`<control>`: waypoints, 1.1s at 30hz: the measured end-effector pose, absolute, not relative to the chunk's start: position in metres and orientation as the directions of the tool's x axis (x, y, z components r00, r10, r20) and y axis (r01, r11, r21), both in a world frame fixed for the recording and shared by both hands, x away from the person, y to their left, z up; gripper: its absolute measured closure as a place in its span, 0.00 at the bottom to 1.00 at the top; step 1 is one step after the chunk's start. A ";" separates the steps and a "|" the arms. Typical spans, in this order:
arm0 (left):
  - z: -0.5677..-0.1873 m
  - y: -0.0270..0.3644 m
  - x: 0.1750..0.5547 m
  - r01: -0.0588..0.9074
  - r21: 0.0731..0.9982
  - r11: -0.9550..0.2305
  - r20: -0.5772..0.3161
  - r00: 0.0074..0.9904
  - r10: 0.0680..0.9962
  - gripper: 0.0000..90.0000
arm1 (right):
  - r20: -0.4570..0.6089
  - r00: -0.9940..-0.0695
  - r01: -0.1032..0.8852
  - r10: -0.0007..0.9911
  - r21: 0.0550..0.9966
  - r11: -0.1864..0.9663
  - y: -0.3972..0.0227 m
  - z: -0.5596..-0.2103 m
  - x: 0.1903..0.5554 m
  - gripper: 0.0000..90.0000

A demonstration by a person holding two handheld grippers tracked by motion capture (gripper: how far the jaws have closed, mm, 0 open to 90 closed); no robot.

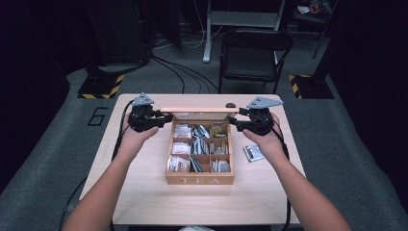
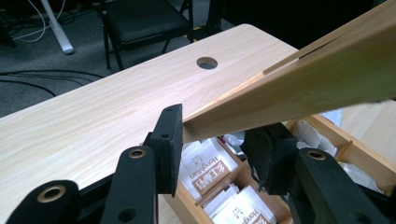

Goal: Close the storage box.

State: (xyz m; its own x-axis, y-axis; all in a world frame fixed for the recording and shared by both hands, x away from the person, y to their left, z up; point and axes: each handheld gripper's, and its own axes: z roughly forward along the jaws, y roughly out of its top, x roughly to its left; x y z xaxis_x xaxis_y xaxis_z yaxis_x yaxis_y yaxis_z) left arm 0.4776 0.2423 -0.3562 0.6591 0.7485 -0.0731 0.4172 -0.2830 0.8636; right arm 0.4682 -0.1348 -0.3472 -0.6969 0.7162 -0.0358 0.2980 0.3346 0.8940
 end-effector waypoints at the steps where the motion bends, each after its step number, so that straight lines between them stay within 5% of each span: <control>1: -0.356 0.242 0.478 0.417 0.864 -0.283 -0.073 0.659 0.748 0.64 | -0.036 -0.697 0.298 0.716 0.894 0.335 -0.135 -0.347 0.468 0.51; 33: -0.392 0.249 0.443 0.437 0.847 -0.302 -0.096 0.685 0.722 0.63 | -0.013 -0.753 0.291 0.658 0.890 0.351 -0.137 -0.365 0.420 0.51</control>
